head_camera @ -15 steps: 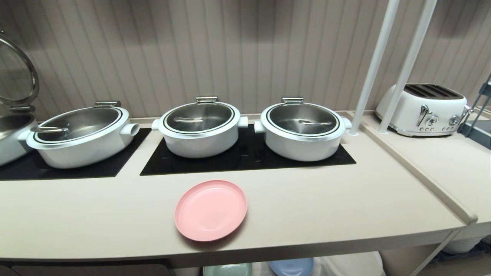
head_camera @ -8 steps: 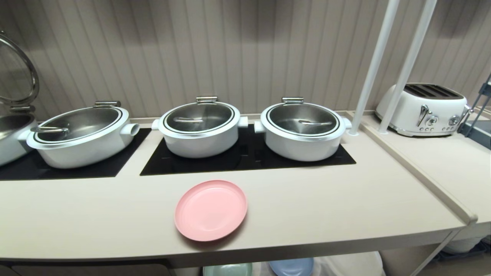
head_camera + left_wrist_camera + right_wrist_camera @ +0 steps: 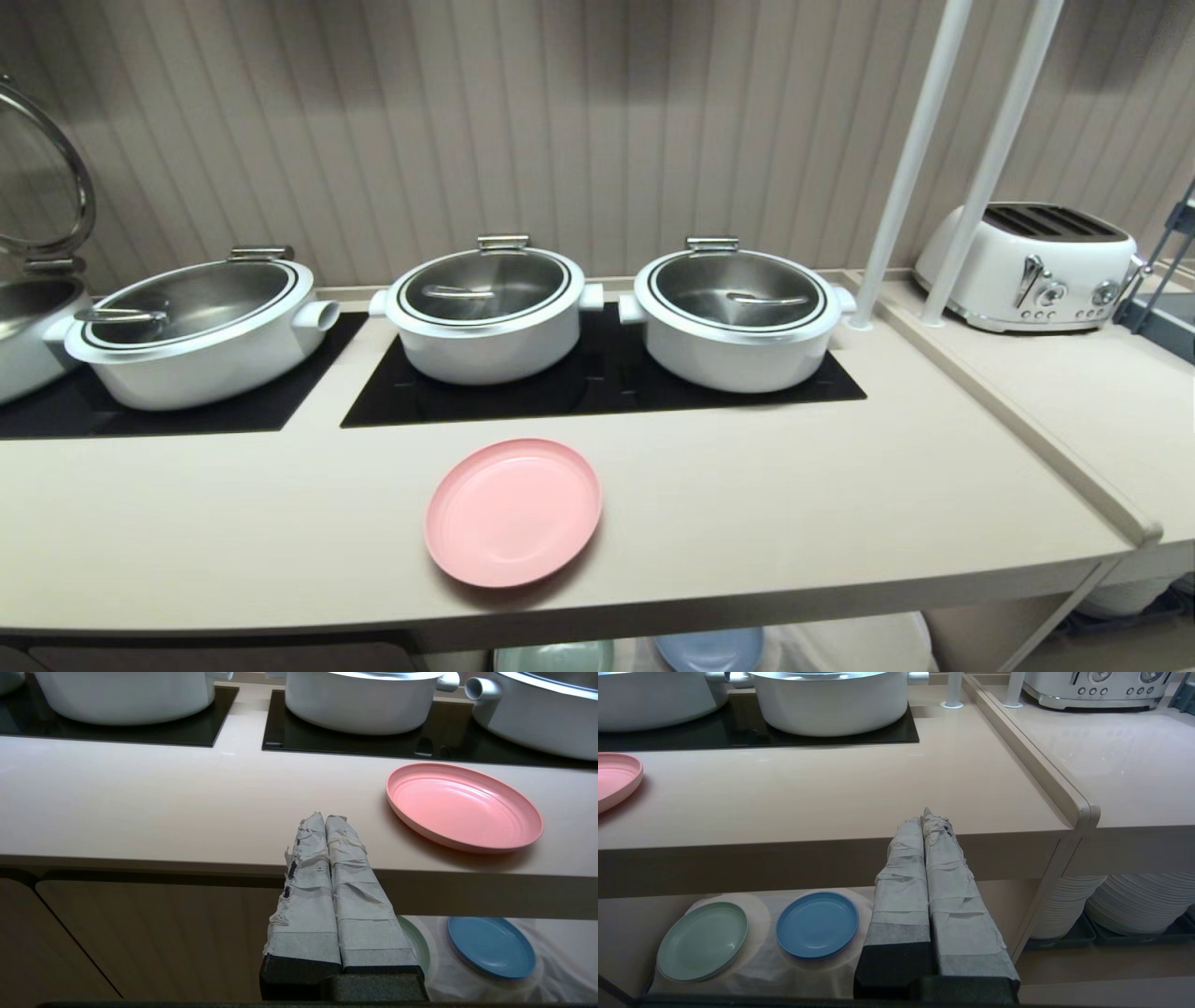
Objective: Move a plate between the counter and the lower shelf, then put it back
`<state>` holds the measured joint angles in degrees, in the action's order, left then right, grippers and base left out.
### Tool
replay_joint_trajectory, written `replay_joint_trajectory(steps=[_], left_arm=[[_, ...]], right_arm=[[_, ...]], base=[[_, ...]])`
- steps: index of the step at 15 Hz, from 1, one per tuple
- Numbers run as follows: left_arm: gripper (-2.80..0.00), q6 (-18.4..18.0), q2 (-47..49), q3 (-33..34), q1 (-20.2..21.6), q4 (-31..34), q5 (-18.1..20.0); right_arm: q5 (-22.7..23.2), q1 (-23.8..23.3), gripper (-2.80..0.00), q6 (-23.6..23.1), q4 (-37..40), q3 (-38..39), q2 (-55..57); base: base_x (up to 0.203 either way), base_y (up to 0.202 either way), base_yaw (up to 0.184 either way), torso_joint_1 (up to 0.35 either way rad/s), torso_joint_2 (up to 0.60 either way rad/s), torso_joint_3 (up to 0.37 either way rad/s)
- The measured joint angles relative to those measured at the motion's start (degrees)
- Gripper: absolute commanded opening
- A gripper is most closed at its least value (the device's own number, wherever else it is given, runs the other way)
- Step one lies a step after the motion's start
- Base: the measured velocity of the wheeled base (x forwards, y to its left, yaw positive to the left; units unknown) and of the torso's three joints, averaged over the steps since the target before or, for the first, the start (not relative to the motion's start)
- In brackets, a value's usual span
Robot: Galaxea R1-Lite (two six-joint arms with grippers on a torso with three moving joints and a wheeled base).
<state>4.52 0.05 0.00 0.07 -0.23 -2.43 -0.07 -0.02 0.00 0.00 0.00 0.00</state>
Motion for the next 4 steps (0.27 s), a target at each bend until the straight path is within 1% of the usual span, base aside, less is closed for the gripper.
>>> replay_joint_trajectory(steps=[4], left_arm=[[-2.80, 0.02, 0.00, 0.00, 0.00, -0.01, 0.00]], right_arm=[[0.05, 0.00, -2.80, -0.13, 0.00, 0.00, 0.00]], base=[[0.000, 0.000, 0.000, 0.000, 0.00, 0.000]])
